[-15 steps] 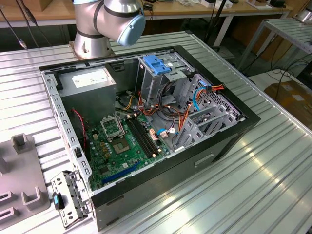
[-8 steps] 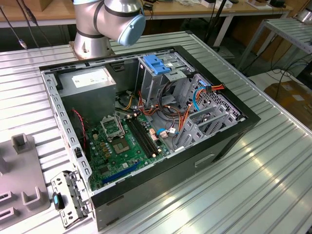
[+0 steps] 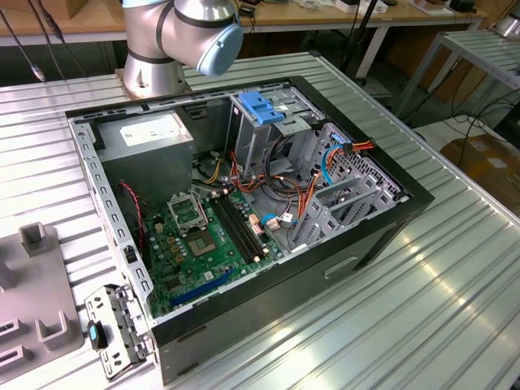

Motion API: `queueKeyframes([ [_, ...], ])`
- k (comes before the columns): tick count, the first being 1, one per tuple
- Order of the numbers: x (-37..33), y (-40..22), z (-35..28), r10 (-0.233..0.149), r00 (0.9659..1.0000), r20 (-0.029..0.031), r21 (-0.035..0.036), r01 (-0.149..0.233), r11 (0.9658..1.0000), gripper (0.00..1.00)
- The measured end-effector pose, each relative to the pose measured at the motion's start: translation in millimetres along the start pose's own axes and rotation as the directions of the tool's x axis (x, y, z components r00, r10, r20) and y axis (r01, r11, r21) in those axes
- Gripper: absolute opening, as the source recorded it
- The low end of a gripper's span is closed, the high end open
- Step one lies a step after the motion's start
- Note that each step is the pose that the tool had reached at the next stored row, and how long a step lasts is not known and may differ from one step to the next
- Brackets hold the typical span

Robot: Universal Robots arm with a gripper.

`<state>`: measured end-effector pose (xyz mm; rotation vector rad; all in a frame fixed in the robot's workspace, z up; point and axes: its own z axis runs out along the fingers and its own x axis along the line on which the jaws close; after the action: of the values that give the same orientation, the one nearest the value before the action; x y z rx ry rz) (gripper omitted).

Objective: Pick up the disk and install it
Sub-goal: 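Pick up the disk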

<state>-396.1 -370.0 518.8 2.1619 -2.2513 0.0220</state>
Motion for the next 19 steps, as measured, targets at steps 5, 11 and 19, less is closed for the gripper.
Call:
queueKeyframes([
  [5, 6.6, -0.2, 0.2, 0.0, 1.0, 0.002, 0.0, 0.0, 1.0, 0.37],
  [11, 9.8, -0.4, 0.3, 0.0, 0.9994, 0.0347, -0.0013, 0.0, 1.0, 0.37],
  [19, 10.4, -5.6, 0.3, 0.0, 0.9994, 0.0348, -0.0013, 0.0, 1.0, 0.37],
])
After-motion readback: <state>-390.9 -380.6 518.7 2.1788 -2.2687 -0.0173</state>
